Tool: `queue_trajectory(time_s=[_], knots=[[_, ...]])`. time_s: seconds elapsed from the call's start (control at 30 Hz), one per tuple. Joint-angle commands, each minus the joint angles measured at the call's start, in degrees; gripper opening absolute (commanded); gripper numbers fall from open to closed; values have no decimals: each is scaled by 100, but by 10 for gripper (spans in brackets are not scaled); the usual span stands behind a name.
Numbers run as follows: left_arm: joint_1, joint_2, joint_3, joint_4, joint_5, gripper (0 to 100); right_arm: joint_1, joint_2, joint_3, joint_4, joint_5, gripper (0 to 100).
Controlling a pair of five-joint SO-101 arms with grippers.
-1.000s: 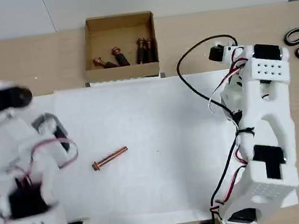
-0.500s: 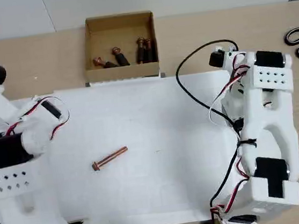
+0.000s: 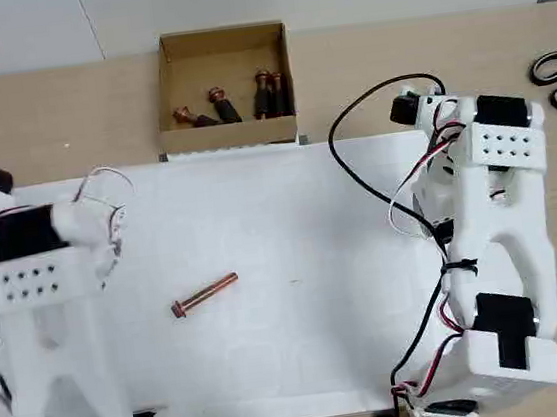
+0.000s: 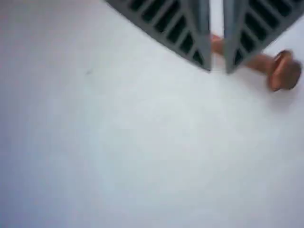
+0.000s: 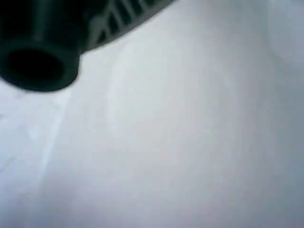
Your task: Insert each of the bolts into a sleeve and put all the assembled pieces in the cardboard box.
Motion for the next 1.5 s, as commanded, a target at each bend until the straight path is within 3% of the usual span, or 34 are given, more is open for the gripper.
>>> queue_trajectory(time_s=[0.0,0.27,0.43,0.63,1.13,1.47], knots=[[290,281,-215,193,316,7,66,-295,-26,13,-114,4],[1512,352,-207,158,721,8,66,-295,-26,13,-220,4],[1829,387,-180,88,695,51,66,-295,-26,13,-220,4],[1873,387,-31,105,510,148,66,-295,-26,31,-220,4],[1829,396,892,62,88,149,75,-365,44,66,-220,4],[1829,396,1675,-686,-62,149,57,-1833,1389,-207,-176,4]])
